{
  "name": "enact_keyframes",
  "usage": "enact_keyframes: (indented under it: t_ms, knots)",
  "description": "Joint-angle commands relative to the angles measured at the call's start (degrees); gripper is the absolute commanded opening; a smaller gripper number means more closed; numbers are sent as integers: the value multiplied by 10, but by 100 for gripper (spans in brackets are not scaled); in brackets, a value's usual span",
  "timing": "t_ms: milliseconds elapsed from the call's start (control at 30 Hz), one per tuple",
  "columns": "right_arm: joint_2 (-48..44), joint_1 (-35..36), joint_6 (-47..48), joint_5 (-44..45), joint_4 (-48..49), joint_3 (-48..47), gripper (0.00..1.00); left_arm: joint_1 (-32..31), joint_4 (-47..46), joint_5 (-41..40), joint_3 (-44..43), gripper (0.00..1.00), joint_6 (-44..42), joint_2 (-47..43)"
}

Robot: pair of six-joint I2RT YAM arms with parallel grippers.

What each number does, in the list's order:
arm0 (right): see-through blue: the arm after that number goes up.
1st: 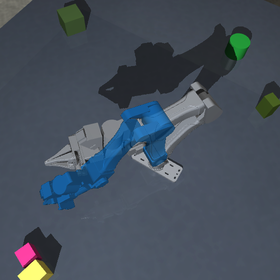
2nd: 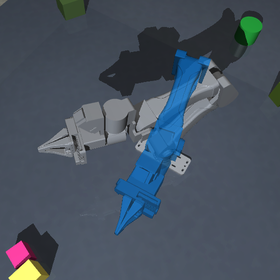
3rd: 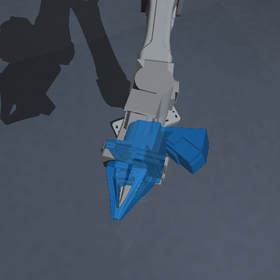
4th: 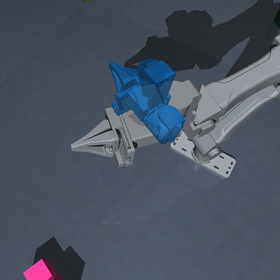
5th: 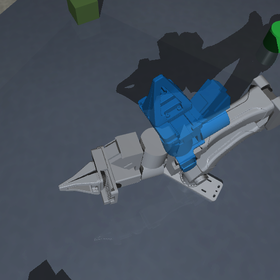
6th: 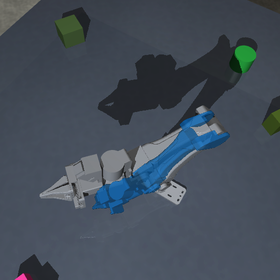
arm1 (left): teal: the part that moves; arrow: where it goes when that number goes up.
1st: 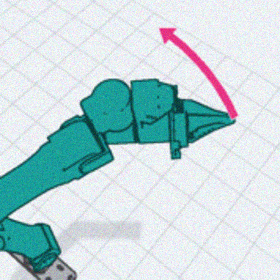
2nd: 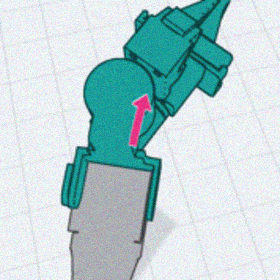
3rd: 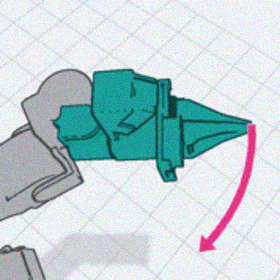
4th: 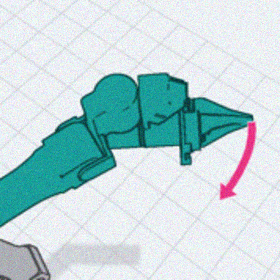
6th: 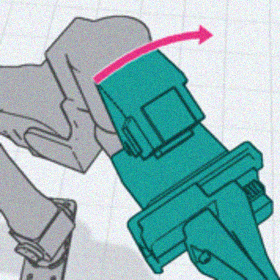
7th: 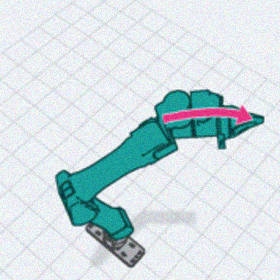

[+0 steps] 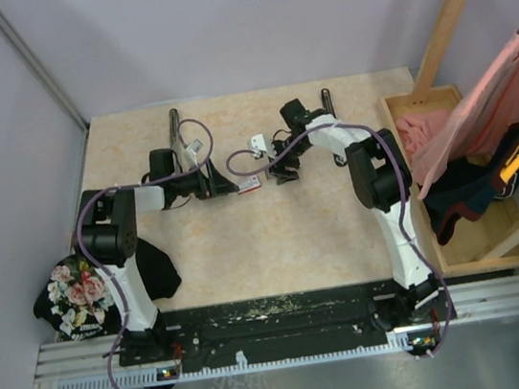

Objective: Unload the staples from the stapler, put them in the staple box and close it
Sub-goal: Close the staple box at the center of the board.

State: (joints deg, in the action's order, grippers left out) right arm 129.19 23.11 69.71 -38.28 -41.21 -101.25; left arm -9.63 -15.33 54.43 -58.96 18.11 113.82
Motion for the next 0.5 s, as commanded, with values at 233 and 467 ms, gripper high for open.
enact_keyframes:
  t_ms: [233, 467]
  knots:
    - [25, 6, -1, -15, -12, -62, 67, -1, -52, 17, 3, 90, 31, 28]
    - [40, 6, 19, -25, -53, -78, 64, -1, -66, 22, -4, 89, 45, 41]
